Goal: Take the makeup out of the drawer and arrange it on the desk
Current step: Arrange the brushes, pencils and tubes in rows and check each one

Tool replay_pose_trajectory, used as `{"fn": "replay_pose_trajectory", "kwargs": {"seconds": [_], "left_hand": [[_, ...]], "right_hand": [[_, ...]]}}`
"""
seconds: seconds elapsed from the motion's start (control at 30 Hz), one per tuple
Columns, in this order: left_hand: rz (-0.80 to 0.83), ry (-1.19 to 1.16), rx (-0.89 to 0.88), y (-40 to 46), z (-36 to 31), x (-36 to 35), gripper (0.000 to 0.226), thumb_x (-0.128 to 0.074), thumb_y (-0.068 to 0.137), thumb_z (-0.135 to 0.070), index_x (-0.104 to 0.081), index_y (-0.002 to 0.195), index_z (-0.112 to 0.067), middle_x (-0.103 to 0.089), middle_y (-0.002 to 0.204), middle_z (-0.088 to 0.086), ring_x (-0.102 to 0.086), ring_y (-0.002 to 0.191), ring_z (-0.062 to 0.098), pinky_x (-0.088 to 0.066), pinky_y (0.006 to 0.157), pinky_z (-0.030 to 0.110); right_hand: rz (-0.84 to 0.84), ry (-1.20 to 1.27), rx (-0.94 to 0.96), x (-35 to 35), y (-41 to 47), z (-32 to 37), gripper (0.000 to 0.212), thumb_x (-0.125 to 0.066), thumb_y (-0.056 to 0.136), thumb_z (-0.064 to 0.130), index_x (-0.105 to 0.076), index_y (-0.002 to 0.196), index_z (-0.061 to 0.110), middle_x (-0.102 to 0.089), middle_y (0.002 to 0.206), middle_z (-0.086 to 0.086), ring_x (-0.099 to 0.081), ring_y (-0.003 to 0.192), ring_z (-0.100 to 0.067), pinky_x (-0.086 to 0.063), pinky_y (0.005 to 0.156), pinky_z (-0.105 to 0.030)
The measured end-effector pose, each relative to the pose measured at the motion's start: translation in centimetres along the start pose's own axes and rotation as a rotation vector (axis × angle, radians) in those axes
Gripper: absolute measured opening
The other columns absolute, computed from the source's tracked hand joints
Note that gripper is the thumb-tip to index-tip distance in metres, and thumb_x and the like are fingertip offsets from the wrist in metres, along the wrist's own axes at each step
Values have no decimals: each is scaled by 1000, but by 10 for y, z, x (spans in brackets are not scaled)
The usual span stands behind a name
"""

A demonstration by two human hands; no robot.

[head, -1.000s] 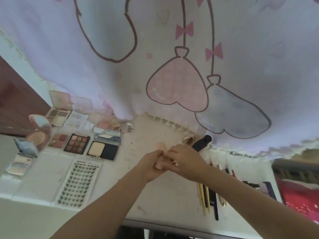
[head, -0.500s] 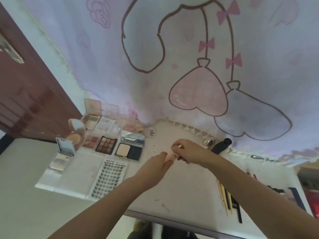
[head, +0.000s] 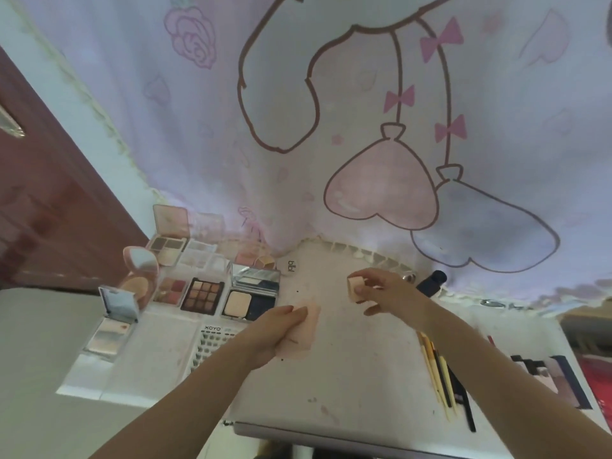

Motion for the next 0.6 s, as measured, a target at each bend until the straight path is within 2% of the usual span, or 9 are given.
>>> {"fn": "replay_pose_trajectory", "kwargs": {"seconds": [0.03,0.1,0.2,0.3,0.37,0.47,0.53,0.6], "left_hand": [[-90,22,-16,12,-1,0,29,-48,98,-16,-54,122,-1,-65,108,11,-61,96,23,-50,84,35],[-212,38,-29,36,-7,-4,29,-48,97,-8,-51,124,1,-60,113,14,-56,103,27,-46,90,40],[-399,288,-118,78,-26,-7,28,-50,93,-9,-51,120,-5,-59,108,11,-57,101,28,-48,85,38],[-558,572,-231,109,-46,-9,13,-53,92,-22,-47,100,-16,-54,92,2,-55,81,19,-50,74,35],[-643,815,-263,128,-55,-8,11,-52,92,-28,-43,91,-21,-47,78,-5,-46,67,8,-42,62,30],[-703,1078,-266,144,-57,-6,9,-50,93,-26,-49,98,-18,-46,76,-7,-40,62,6,-33,56,23],[-701,1136,-301,148,-53,-6,16,-50,93,-22,-52,108,-15,-51,85,-5,-45,66,7,-31,55,18],[-679,1126,-330,147,-50,-8,24,-47,94,-18,-49,118,-13,-54,98,-2,-51,79,11,-34,61,19]], "right_hand": [[-41,48,-51,-3,7,-9,26,-57,93,9,-58,118,9,-60,95,-7,-63,81,-16,-56,65,-26],[-161,72,-129,-9,26,-26,26,-57,93,10,-54,118,9,-60,91,-7,-62,73,-17,-55,61,-26],[-354,77,-186,-13,66,-43,18,-59,92,14,-50,107,11,-60,93,-12,-59,64,-16,-48,51,-24],[-475,49,-198,-12,102,-49,14,-58,91,17,-49,103,14,-59,90,-7,-59,63,-15,-45,47,-23],[-499,1,-210,-10,123,-54,15,-57,91,20,-51,104,15,-58,89,-3,-62,70,-20,-52,54,-30],[-477,-90,-219,-10,142,-60,18,-55,91,22,-52,107,14,-60,99,-6,-64,90,-30,-55,80,-44],[-470,-200,-209,-11,149,-62,21,-54,91,24,-54,109,12,-62,106,-8,-63,93,-27,-53,82,-39],[-472,-332,-181,-11,151,-60,25,-53,92,24,-56,112,9,-61,110,-10,-60,94,-25,-48,78,-31]]}}
Point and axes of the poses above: each hand's wrist, its own y-axis towards the middle knuckle, its own x-axis out of the back of the hand, z = x × y, the point moved 3 cm from there along y, towards the middle knuckle
